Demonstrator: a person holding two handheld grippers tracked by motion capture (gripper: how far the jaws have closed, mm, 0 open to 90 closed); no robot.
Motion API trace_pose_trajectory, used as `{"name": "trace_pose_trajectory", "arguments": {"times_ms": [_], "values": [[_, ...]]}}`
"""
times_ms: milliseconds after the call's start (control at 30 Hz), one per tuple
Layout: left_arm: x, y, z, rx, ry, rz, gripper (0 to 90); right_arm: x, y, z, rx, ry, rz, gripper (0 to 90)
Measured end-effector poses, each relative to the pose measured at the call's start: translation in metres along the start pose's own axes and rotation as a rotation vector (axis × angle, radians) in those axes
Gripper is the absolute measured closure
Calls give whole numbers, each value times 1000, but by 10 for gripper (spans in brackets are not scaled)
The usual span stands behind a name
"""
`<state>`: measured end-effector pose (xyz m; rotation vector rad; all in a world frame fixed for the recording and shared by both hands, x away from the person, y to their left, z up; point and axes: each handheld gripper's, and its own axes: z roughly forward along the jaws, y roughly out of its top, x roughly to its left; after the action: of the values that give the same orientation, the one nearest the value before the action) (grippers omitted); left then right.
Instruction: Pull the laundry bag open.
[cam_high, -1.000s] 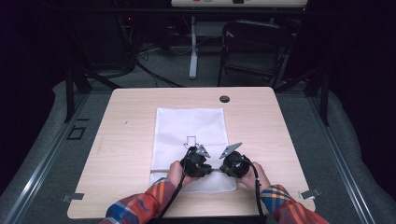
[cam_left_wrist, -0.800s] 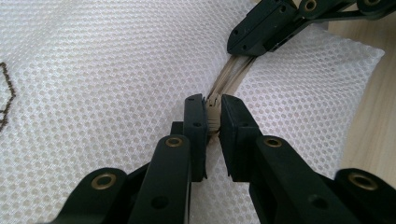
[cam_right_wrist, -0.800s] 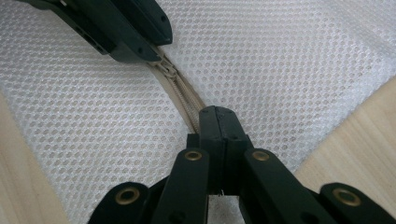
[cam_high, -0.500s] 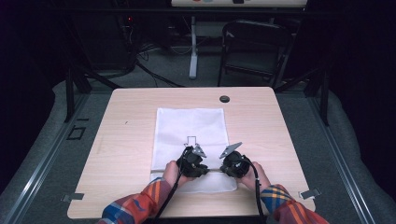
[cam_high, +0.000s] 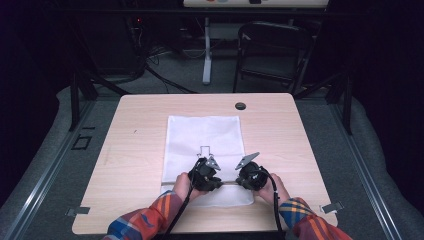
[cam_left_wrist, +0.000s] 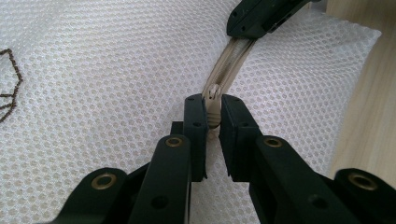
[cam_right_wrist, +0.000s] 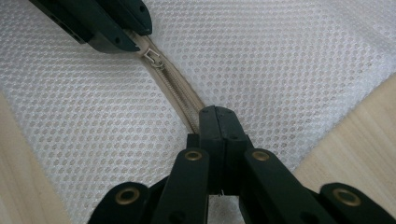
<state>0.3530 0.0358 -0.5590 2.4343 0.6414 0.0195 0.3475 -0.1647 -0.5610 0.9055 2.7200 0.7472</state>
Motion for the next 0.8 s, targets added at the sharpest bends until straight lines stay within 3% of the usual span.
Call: {"name": "trace_pose_trajectory", "arguments": {"times_ms": [167,267,800], "values": [[3,-2,-2,17,15,-9,811,-1,0,-1,12,7,-2,900],[12,-10,-8,12,17,-39,810,-2,0,-1,12,7,3,900],[23,-31,-28,37,35,-64,808,-2,-1,-1,9,8,5,900]]}}
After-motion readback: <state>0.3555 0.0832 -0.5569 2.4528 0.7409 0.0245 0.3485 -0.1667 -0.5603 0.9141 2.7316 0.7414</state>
